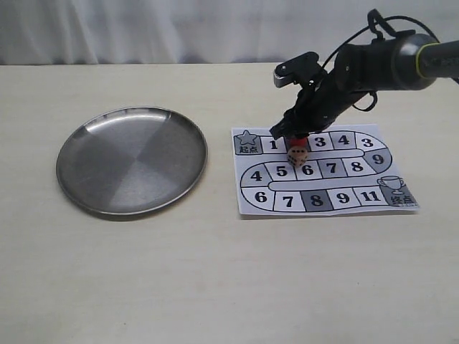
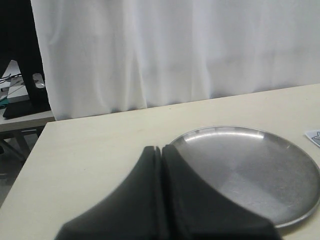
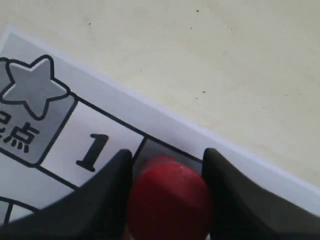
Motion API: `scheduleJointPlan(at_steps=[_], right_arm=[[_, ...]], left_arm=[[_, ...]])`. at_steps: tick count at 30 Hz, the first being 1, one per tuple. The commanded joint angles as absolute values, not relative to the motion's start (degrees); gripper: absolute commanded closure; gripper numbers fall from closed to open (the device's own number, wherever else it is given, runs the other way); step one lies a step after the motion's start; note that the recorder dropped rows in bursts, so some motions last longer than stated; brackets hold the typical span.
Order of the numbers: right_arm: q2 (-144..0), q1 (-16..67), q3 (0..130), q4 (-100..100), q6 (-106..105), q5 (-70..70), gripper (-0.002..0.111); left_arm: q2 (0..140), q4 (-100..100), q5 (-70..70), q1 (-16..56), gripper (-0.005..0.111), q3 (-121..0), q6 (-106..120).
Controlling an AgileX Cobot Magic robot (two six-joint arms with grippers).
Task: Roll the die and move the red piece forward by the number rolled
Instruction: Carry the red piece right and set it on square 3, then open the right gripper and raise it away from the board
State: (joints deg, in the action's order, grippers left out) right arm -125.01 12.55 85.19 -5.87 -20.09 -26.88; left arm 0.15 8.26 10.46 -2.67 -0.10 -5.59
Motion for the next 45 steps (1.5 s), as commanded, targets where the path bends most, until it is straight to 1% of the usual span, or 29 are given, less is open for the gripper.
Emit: scheduleJointPlan(at_steps=[1,5,8,15,19,26,39,40,42,43,44,45], right_arm=[[-120.14,10.65,85.56,-5.11,-18.92,-28.92,0.104],[-115.26,8.22,85.56,-5.11,-18.19,-29.00,0.104],[-115.53,7.20,84.97,-5.22,-18.19,-30.39,0.104],[-124.15,7.20,81.76,-5.09,-18.19,-24.26,0.104],[-127.27,7.20,81.66,-5.09,-18.34,-23.91,0.104],[-127.07,7.20,81.76,-5.09,-18.34,-27.32,0.104],[-125.78,7.20,81.87,-5.09,-18.34,-31.99,0.103],[-125.78,7.20,81.87,-5.09,-18.34,-31.99,0.102],[-125.78,7.20,81.87,-5.09,-18.34,-31.99,0.095],[-125.78,7.20,81.87,-5.09,-18.34,-31.68,0.088],[-125.78,7.20,81.87,-5.09,-18.34,-31.54,0.074],[-125.78,7.20,81.87,-5.09,-18.34,-31.40,0.066]], left_arm=[[0.00,8.24,9.90,-2.55,0.107,0.00,-5.54],[0.00,8.24,9.90,-2.55,0.107,0.00,-5.54],[0.00,8.24,9.90,-2.55,0.107,0.00,-5.54],[0.00,8.24,9.90,-2.55,0.107,0.00,-5.54],[0.00,8.24,9.90,-2.55,0.107,0.00,-5.54],[0.00,8.24,9.92,-4.31,0.107,0.00,-5.54],[0.00,8.24,10.03,-4.29,0.107,0.00,-5.54],[0.00,8.24,10.03,-4.29,0.107,0.00,-5.54],[0.00,8.24,10.03,-4.29,0.107,0.00,-5.54],[0.00,8.24,10.03,-4.29,0.107,0.00,-5.54],[0.00,8.24,10.03,-4.29,0.107,0.00,-5.54],[0.00,8.24,10.03,-4.29,0.107,0.00,-5.54]])
